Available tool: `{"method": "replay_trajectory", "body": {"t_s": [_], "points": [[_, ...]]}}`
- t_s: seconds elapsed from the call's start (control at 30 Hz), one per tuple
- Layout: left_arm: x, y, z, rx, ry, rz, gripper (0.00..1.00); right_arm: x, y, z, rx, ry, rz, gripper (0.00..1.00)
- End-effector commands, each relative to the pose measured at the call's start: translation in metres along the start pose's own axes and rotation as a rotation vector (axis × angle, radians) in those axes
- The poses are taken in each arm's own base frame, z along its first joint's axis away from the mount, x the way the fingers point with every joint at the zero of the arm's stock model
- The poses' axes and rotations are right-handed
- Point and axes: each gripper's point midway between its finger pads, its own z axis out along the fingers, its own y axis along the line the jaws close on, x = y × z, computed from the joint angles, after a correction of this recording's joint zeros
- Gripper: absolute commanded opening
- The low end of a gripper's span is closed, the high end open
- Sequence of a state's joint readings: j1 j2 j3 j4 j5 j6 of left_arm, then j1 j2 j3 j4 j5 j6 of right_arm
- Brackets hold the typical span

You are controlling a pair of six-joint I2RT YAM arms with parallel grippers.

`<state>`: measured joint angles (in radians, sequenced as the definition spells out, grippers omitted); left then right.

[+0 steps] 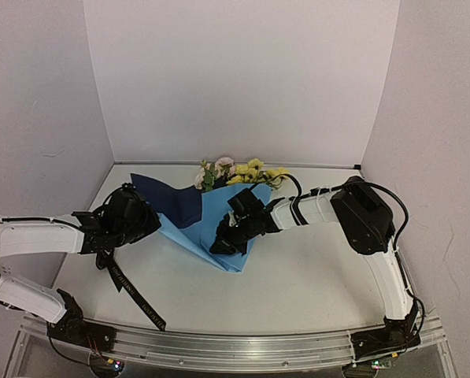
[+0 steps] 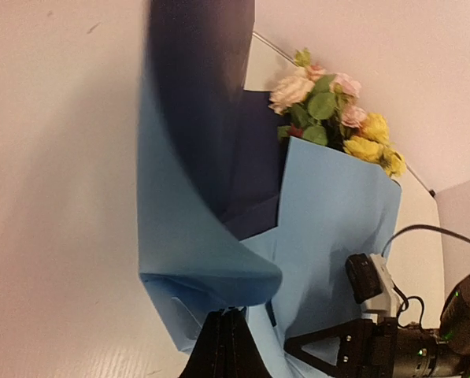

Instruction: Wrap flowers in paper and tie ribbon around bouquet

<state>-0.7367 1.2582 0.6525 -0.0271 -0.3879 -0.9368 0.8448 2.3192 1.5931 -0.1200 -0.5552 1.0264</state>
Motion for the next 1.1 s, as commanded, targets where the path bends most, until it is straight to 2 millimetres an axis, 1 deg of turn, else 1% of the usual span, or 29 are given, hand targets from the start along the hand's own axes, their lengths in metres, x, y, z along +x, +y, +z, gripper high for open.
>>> {"method": "replay_trajectory", "body": {"t_s": [0.0, 0.03, 0.07, 0.1, 0.13, 0.17, 0.2, 0.27, 0.3, 0.33, 0.4, 0.5, 0.63, 0.7, 0.8, 0.9, 1.0, 1.07], "points": [[-0.001, 0.066, -0.018, -0.182, -0.021, -0.207, 0.00, 0.011, -0.071, 0.020, 0.194, 0.020, 0.088, 0.06], [0.004, 0.079, -0.018, -0.195, -0.012, -0.234, 0.01, 0.011, -0.072, 0.021, 0.195, 0.022, 0.089, 0.06], [0.005, 0.087, -0.017, -0.194, -0.006, -0.263, 0.06, 0.012, -0.073, 0.021, 0.196, 0.024, 0.090, 0.06], [0.011, 0.095, -0.015, -0.186, 0.012, -0.286, 0.09, 0.013, -0.073, 0.022, 0.196, 0.026, 0.090, 0.06], [0.015, 0.103, -0.013, -0.189, 0.035, -0.309, 0.15, 0.013, -0.074, 0.022, 0.196, 0.027, 0.091, 0.06], [0.020, 0.108, -0.013, -0.195, 0.053, -0.325, 0.22, 0.013, -0.074, 0.023, 0.197, 0.029, 0.091, 0.06], [0.025, 0.111, -0.012, -0.196, 0.069, -0.332, 0.32, 0.013, -0.075, 0.023, 0.197, 0.031, 0.091, 0.06], [0.033, 0.113, -0.012, -0.193, 0.097, -0.344, 0.44, 0.014, -0.076, 0.024, 0.199, 0.033, 0.093, 0.06], [0.035, 0.114, -0.013, -0.192, 0.104, -0.350, 0.52, 0.013, -0.076, 0.025, 0.198, 0.034, 0.094, 0.06], [0.037, 0.114, -0.013, -0.184, 0.105, -0.356, 0.58, 0.013, -0.075, 0.025, 0.197, 0.035, 0.094, 0.06], [0.039, 0.114, -0.014, -0.152, 0.100, -0.371, 0.64, 0.013, -0.075, 0.026, 0.194, 0.036, 0.094, 0.06], [0.033, 0.098, -0.013, -0.041, 0.076, -0.387, 0.70, 0.013, -0.076, 0.026, 0.197, 0.038, 0.096, 0.06], [0.018, 0.074, -0.012, 0.088, 0.031, -0.370, 0.75, 0.014, -0.078, 0.029, 0.199, 0.041, 0.099, 0.06], [0.011, 0.059, -0.008, 0.105, 0.040, -0.334, 0.76, 0.014, -0.079, 0.030, 0.201, 0.043, 0.100, 0.06], [0.013, 0.038, 0.001, 0.064, 0.085, -0.269, 0.75, 0.014, -0.080, 0.031, 0.201, 0.045, 0.104, 0.06], [0.025, 0.014, 0.014, 0.008, 0.137, -0.213, 0.73, 0.014, -0.081, 0.031, 0.205, 0.045, 0.107, 0.06], [0.030, -0.019, 0.026, 0.064, 0.154, -0.197, 0.69, 0.015, -0.083, 0.031, 0.209, 0.044, 0.109, 0.06], [0.032, -0.031, 0.035, 0.091, 0.161, -0.198, 0.69, 0.015, -0.084, 0.031, 0.210, 0.045, 0.110, 0.06]]}}
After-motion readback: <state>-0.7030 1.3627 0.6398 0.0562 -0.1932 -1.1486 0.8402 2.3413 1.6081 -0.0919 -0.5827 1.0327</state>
